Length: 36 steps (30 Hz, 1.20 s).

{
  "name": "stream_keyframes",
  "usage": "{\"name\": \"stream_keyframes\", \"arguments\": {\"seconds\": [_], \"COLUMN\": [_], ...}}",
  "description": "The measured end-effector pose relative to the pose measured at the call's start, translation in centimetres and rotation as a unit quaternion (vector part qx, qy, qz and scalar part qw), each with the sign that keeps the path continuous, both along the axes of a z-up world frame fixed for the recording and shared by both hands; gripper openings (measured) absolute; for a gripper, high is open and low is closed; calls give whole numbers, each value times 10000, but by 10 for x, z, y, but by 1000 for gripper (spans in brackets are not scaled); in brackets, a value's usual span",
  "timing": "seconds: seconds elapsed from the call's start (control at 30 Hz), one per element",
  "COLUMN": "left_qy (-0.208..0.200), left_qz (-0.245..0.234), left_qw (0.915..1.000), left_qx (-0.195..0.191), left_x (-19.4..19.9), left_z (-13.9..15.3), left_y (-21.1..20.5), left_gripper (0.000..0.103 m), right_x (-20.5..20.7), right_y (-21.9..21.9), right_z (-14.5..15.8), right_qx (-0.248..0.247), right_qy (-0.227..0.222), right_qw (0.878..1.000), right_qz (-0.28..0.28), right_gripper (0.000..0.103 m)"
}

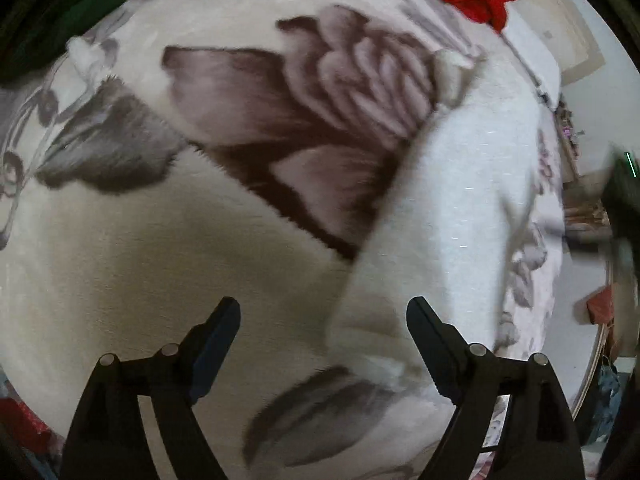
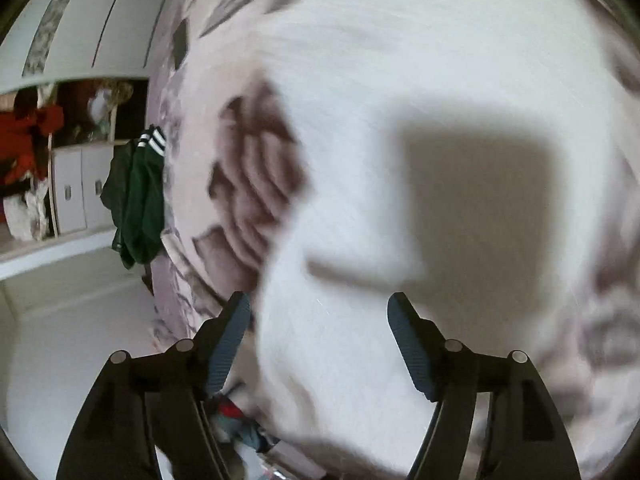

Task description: Fold large clothes

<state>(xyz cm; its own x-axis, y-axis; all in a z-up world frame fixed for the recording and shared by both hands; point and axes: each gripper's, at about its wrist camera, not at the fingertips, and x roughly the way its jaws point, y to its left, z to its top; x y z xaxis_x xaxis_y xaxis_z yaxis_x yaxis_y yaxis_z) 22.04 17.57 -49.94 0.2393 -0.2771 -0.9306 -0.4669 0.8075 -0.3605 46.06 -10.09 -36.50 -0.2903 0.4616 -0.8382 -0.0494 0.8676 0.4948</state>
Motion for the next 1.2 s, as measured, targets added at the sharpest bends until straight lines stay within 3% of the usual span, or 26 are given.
{"name": "stream_keyframes", "arguments": {"seconds": [0.1,0.2,0.23,0.27,0.37,0.4,0.43,0.47,0.53,0.63,0.73,0.8,0.9,0.97,1.0,1.1,1.13,1.17,1.2], "left_qy": [38,-22,-91,-256,-498,-586,-640,-668,-718,-476,-217,-138,-273,-503,-581,-575,-574,-606,-573], "left_qz": [-111,-403,-461,-553,-648,-630,-620,-597,-575,-783,-895,-803,-638,-509,-439,-360,-411,-489,-621], "left_qw": [9996,9980,9980,9979,9966,9962,9960,9960,9958,9957,9957,9956,9910,9876,9868,9812,9781,9760,9766], "left_qx": [-251,-478,-422,-239,122,139,105,68,-40,-98,57,-461,-1140,-1394,-1444,-1805,-1960,-2032,-1980], "left_x": [12,27,29,31,27,22,20,14,12,8,8,10,11,14,17,34,43,49,57], "left_z": [-16,-28,-27,-24,-9,-3,0,6,9,-3,-25,-30,-26,-29,-32,-54,-62,-66,-71], "left_y": [-2,-19,-22,-30,-42,-44,-44,-45,-48,-54,-54,-42,-19,-5,-2,-3,-9,-17,-25], "left_gripper": [85,84,72,29,17,16,15,15,14,14,18,21,35,60,60,60,60,60,60], "right_x": [-55,-116,-137,-149,-184,-189,-192,-192,-194,-189,-184,-178,-178,-179,-180,-184,-186,-188,-191], "right_y": [-69,-122,-132,-136,-135,-135,-134,-135,-150,-171,-181,-177,-182,-185,-186,-194,-197,-202,-205], "right_z": [-8,-39,-55,-65,-100,-101,-97,-94,-78,-55,-60,-69,-85,-85,-86,-102,-105,-106,-107], "right_qx": [-422,-335,-210,-148,313,267,52,-98,-260,-570,-731,-875,-330,97,287,1011,1181,1221,1285], "right_qy": [191,807,1026,1144,1500,1342,1116,979,745,291,243,271,716,709,661,785,796,766,728], "right_qw": [9977,9881,9827,9795,9658,9669,9709,9728,9675,9654,9682,9772,9812,9801,9796,9670,9623,9589,9545], "right_qz": [-501,-1268,-1525,-1651,-2093,-2154,-2119,-2097,-2404,-2527,-2381,-1915,-1762,-1850,-1877,-2204,-2316,-2444,-2590], "right_gripper": [73,73,73,73,73,70,43,22,9,5,3,1,2,3,5,48,68,76,76]}}
